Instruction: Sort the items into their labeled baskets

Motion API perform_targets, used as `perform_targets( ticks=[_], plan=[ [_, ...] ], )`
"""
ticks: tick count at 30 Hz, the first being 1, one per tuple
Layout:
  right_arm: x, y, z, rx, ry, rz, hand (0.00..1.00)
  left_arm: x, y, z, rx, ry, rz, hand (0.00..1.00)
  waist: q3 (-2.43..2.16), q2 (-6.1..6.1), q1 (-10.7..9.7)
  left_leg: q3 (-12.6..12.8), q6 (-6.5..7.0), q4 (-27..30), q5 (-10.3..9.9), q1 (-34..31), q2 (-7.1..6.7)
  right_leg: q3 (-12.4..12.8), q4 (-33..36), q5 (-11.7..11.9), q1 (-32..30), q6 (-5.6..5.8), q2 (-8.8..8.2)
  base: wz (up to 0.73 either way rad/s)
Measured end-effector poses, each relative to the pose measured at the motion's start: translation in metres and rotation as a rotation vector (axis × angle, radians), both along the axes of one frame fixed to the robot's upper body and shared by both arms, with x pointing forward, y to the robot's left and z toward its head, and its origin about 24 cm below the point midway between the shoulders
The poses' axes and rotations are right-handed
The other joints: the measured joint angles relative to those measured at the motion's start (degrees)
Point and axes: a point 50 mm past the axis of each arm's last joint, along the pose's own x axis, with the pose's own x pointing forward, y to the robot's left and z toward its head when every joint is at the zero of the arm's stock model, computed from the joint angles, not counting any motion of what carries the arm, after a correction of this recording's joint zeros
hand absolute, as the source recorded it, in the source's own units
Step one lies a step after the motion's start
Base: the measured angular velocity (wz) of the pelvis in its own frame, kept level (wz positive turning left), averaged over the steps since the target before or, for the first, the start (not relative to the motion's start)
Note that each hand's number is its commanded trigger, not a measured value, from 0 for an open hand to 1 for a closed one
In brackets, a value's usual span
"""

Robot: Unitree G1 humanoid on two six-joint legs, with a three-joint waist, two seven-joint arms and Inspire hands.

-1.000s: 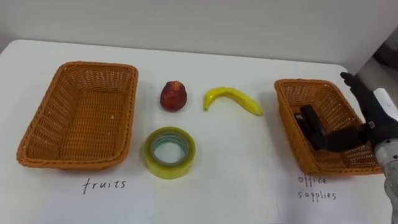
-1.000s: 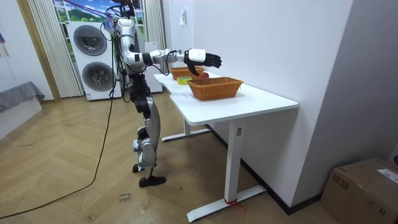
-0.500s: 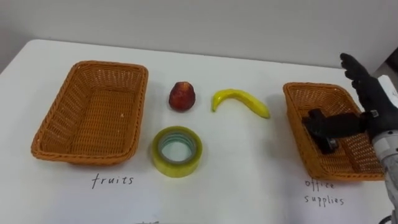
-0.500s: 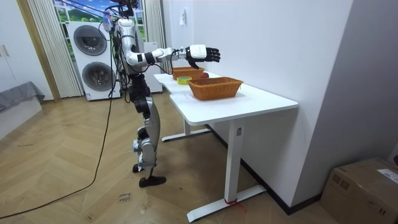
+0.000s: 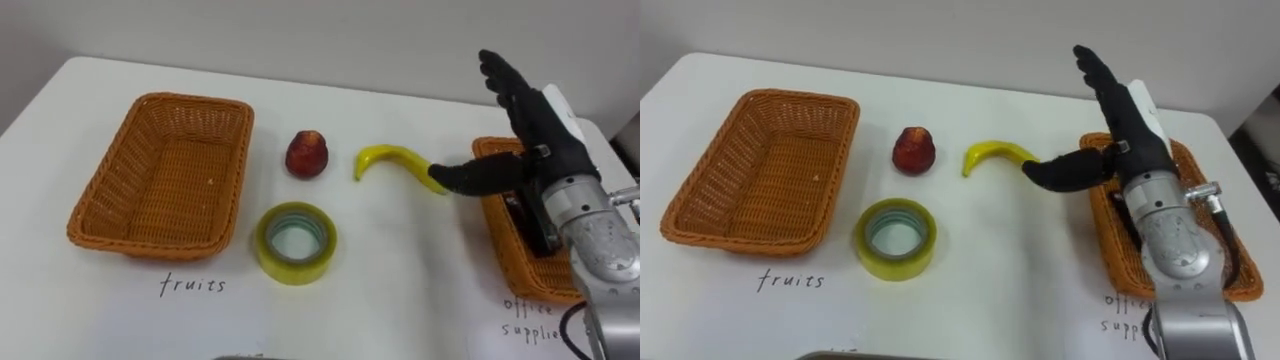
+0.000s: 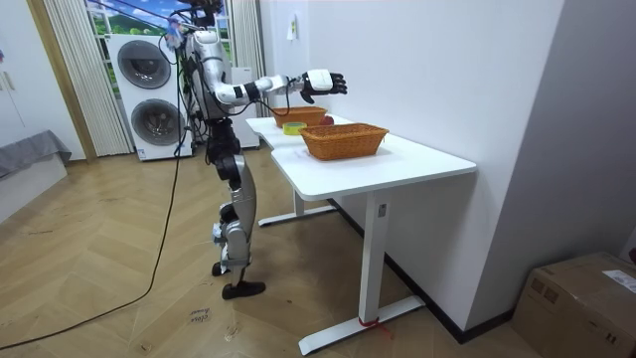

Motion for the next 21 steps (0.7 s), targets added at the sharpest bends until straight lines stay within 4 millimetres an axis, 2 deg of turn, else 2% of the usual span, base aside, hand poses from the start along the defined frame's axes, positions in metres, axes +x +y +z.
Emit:
perform_targets(
  ticks=[5,13,21],
  plan=[
    [0.000,0.006,-0.002,0.007,0.004,0.027,0.00,0.009,-0.003,0.001,-0.002,-0.032,-0.007,0.00,0.09,0.56,1.36,-0.28,-0.01,0.03,0.01,-0.23,0.01,-0.27,-0.01,0.00,-0.05,0.00,-0.01,0.02],
    [0.007,0.022,0.004,0.084,-0.021,0.089,0.00,0.018,-0.002,0.004,0.008,-0.073,-0.016,0.00,-0.30,0.31,2.26,-0.95,-0.04,0.08,0.11,-0.24,0.03,-1.07,-0.01,0.00,0.26,0.00,-0.34,0.04],
    [0.011,0.034,-0.015,0.136,0.053,0.106,0.00,0.018,-0.008,0.002,-0.007,-0.064,-0.047,0.00,-0.12,-0.13,3.04,-1.49,0.29,0.11,0.34,-0.21,-0.32,-3.27,-0.07,-0.01,0.73,0.01,-1.05,0.06]
  ],
)
